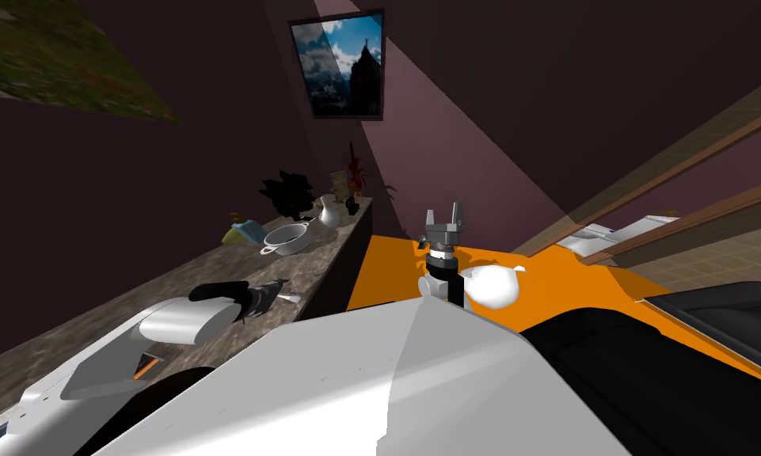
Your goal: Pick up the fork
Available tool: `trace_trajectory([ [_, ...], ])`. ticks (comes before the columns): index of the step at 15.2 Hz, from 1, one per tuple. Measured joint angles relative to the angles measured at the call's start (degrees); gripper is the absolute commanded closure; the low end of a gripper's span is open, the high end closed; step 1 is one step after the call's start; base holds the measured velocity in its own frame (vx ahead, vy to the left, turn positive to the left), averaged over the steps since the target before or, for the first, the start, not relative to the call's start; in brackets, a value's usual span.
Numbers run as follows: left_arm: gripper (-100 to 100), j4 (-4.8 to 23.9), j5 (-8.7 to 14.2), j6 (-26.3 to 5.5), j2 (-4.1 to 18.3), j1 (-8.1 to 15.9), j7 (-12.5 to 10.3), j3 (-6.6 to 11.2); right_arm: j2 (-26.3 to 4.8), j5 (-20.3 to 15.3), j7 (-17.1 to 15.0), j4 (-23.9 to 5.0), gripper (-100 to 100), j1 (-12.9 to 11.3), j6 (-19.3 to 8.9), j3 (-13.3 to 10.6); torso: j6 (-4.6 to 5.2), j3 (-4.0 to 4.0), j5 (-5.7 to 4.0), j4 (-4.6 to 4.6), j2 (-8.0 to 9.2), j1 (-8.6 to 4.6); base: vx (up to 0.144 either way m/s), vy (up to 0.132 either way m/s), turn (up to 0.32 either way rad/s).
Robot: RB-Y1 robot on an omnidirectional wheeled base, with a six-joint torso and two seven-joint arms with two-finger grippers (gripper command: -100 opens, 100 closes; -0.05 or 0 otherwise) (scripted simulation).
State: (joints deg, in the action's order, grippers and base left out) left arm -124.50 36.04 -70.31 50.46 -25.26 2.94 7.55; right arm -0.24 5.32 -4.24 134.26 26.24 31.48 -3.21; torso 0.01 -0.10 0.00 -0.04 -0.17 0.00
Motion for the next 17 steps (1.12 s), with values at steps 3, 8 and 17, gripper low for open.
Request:
trace_trajectory([
  [3, -100, 0.20, 1.28, -3.08, 0.72, 0.10, 0.23, 0.10, 0.00, 0.00, 0.00, 0.00, 0, 0.00, 0.00, 0.00, -0.01, -0.01, 0.00, 0.00, -0.01, -0.03, 0.039, -0.001, -0.036],
  [8, -100, 0.33, 3.62, -8.43, 2.00, 0.24, 0.57, 0.30, 0.00, 0.00, 0.00, 0.00, 0, 0.00, 0.00, 0.00, -0.01, -0.02, 0.00, -0.01, -0.04, -0.03, 0.045, 0.000, -0.052],
  [17, -100, 2.36, 5.28, -13.62, 2.58, 0.84, 1.36, -0.45, 0.00, 0.00, 0.00, 0.00, 0, -0.01, 0.00, 0.00, -0.01, 0.08, 0.00, 0.02, 0.15, -0.02, 0.022, 0.001, -0.048],
])
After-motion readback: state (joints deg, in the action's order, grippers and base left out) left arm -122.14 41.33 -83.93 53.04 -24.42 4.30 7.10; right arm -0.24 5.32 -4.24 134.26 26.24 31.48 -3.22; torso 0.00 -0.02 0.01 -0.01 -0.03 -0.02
